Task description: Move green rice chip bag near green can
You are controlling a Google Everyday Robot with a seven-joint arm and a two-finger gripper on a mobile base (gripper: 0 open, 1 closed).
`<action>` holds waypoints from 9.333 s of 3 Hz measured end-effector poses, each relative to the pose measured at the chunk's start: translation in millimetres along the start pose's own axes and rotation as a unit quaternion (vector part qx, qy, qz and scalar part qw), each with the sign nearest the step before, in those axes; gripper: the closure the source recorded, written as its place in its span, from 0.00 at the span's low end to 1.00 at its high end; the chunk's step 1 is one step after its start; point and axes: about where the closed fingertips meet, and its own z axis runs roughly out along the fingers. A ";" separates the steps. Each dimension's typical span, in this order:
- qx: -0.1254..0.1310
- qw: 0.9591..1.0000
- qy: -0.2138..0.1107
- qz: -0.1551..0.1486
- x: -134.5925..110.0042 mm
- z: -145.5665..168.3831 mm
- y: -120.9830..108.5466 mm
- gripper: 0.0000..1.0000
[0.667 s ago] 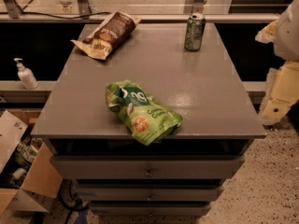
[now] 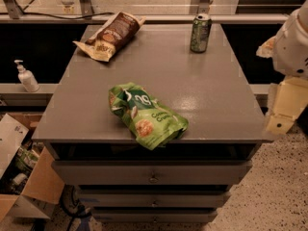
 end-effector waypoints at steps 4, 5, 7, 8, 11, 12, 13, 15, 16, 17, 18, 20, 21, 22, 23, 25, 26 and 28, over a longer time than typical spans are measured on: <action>-0.057 0.997 -0.051 0.027 2.0 44.9 32.5 0.00; -0.091 0.992 -0.079 0.026 -11.0 78.5 60.2 0.00; -0.088 0.991 -0.095 0.018 -33.8 78.0 57.6 0.00; -0.083 0.988 -0.128 0.026 -68.5 78.4 51.5 0.00; -0.098 0.973 -0.207 0.024 -182.6 93.9 66.0 0.00; -0.097 0.973 -0.207 0.024 -182.6 93.7 65.9 0.00; -0.093 0.974 -0.207 0.022 -181.9 92.2 64.6 0.00; -0.076 0.975 -0.207 0.029 -211.8 124.7 69.3 0.00; -0.075 0.974 -0.213 0.035 -227.0 141.3 70.9 0.18; -0.069 0.974 -0.213 0.043 -230.2 150.3 68.7 0.42; -0.068 0.974 -0.213 0.045 -229.8 149.4 67.4 0.65; -0.067 0.974 -0.213 0.045 -230.3 145.7 66.5 1.00; -0.067 0.974 -0.213 0.045 -230.3 145.7 66.5 1.00; -0.046 0.974 -0.216 0.048 -230.9 138.0 51.7 1.00; 0.013 0.973 -0.220 0.065 -218.6 113.9 14.3 1.00; 0.084 0.970 -0.213 0.085 -195.2 81.1 -23.1 1.00; 0.091 0.972 -0.202 0.081 -193.7 84.1 -24.7 1.00; 0.156 0.971 -0.150 0.101 -168.1 104.9 -81.5 1.00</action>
Offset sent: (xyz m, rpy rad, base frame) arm -0.0123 0.0076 -0.0287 -0.0056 0.0705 0.0182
